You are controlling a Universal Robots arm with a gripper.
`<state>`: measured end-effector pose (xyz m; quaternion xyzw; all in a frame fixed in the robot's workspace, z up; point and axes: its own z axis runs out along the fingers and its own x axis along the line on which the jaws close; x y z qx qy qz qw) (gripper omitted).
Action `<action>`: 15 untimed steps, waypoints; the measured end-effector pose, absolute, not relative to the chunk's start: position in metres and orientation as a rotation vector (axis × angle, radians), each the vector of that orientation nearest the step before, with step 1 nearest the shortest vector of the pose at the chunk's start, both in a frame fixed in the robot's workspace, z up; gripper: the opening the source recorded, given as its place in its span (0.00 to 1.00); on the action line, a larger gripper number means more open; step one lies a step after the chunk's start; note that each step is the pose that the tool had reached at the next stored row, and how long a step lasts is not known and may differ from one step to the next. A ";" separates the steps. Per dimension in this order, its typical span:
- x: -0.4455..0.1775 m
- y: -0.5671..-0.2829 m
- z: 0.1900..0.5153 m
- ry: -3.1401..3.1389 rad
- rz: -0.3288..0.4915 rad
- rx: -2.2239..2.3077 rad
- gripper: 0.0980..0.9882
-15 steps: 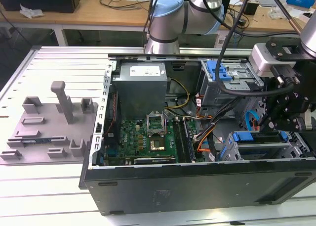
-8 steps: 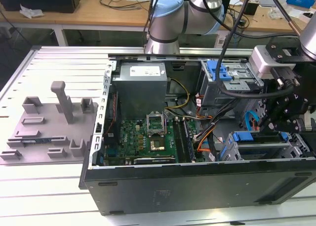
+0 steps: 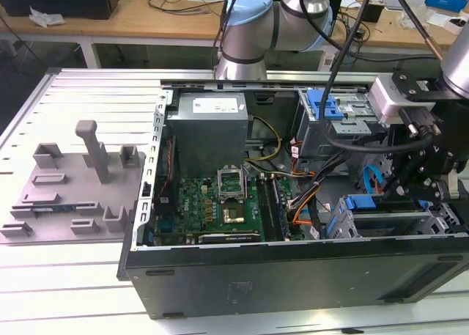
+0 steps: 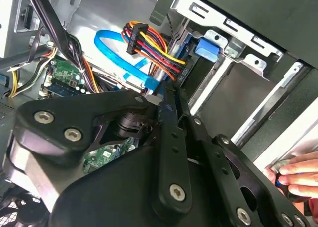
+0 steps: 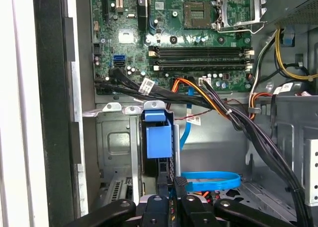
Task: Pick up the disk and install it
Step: 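Insert the second disk wire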
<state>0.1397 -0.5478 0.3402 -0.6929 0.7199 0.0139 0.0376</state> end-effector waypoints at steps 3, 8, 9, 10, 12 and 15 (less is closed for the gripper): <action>0.140 -0.548 0.334 2.205 0.044 -2.133 0.07; 0.140 -0.542 0.371 2.206 0.043 -2.134 0.15; 0.140 -0.542 0.376 2.206 0.043 -2.134 0.15; 0.140 -0.541 0.379 2.206 0.043 -2.134 0.15; 0.140 -0.540 0.381 2.206 0.043 -2.134 0.06; 0.140 -0.540 0.381 2.206 0.043 -2.134 0.01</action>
